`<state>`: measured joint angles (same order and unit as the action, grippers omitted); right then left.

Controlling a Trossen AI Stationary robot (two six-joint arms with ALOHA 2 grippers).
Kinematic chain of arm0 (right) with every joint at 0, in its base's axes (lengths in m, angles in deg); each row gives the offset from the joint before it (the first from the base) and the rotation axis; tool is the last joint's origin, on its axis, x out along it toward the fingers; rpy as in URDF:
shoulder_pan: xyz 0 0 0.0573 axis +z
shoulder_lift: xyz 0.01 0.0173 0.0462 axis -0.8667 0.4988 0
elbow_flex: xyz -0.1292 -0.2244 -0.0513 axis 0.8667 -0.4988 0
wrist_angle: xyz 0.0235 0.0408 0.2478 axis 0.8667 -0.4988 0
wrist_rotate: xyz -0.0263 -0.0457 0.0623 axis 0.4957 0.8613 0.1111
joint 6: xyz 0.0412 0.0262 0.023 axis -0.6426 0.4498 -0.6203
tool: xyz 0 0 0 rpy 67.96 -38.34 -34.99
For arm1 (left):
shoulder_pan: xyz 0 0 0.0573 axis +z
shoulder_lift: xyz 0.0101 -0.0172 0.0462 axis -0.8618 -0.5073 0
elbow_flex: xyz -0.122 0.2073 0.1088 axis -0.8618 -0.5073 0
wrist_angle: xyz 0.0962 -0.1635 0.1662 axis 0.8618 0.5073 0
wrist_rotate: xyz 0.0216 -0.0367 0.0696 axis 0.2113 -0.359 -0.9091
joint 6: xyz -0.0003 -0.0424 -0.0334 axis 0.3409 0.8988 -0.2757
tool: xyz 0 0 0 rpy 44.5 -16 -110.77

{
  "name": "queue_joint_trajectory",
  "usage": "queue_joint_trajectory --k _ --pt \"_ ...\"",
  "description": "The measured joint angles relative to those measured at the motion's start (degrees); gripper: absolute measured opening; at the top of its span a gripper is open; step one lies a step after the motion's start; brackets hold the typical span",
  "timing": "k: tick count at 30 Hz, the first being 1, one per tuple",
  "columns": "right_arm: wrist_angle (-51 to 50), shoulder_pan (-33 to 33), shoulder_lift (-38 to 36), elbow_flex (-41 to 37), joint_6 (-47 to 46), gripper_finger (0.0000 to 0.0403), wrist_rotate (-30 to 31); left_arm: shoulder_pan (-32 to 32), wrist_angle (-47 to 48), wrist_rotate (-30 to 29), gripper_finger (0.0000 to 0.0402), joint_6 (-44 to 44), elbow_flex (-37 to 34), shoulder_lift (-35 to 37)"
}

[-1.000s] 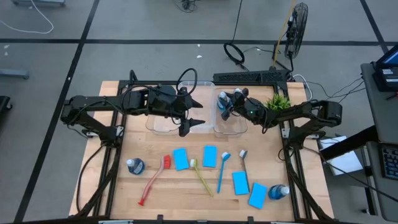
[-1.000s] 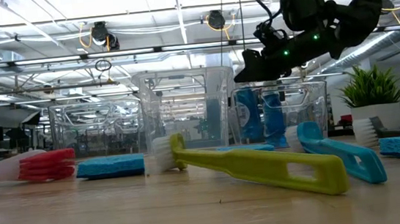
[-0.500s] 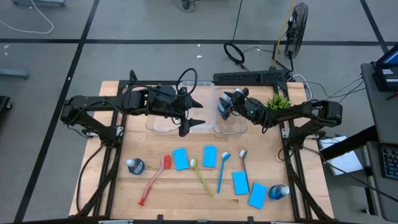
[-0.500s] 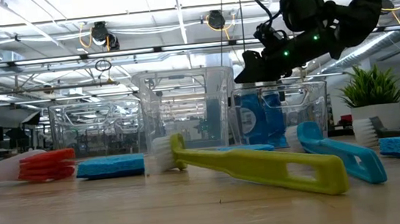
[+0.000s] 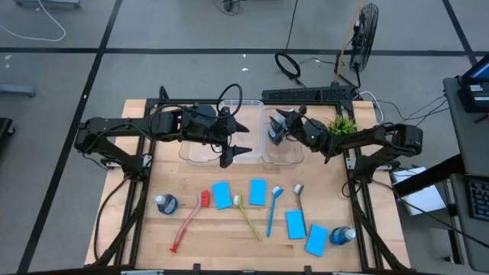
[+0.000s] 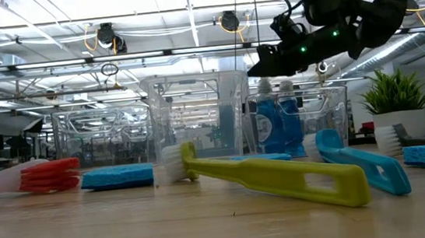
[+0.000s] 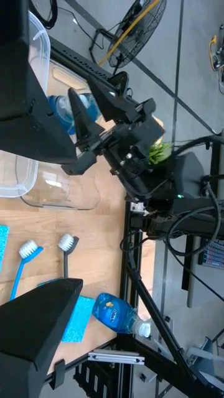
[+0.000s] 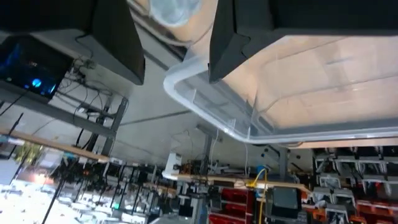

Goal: Pick & Place Kitchen Sink Supplies
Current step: Put the blue dishwashing liquid into the right transparent bin

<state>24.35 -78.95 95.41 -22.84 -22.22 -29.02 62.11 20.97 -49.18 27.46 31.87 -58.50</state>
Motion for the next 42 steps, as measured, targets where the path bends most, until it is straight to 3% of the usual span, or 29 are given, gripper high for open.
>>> queue_joint_trajectory --k 10,15,20,30,42 --pt "-0.2 1.4 -11.6 0.0 6.3 0.0167 0.1 0.0 0.0 0.0 0.0309 -0.3 0.0 0.0" --pt "-2.4 6.7 -21.9 0.0 10.9 0.0167 0.1 0.0 0.0 0.0 0.0301 -0.3 0.0 0.0" --pt "-12.0 14.6 -32.9 0.0 13.3 0.0167 0.1 0.0 0.1 0.0 0.0305 -0.3 0.0 0.0" --pt "-34.2 29.1 -50.4 0.0 0.5 0.0167 0.1 0.0 0.1 0.0 0.0323 -0.2 0.0 0.0" --pt "-48.2 41.1 -63.1 0.0 -13.4 0.0167 -0.2 -0.4 0.5 0.0 0.0307 -0.2 0.0 0.0"
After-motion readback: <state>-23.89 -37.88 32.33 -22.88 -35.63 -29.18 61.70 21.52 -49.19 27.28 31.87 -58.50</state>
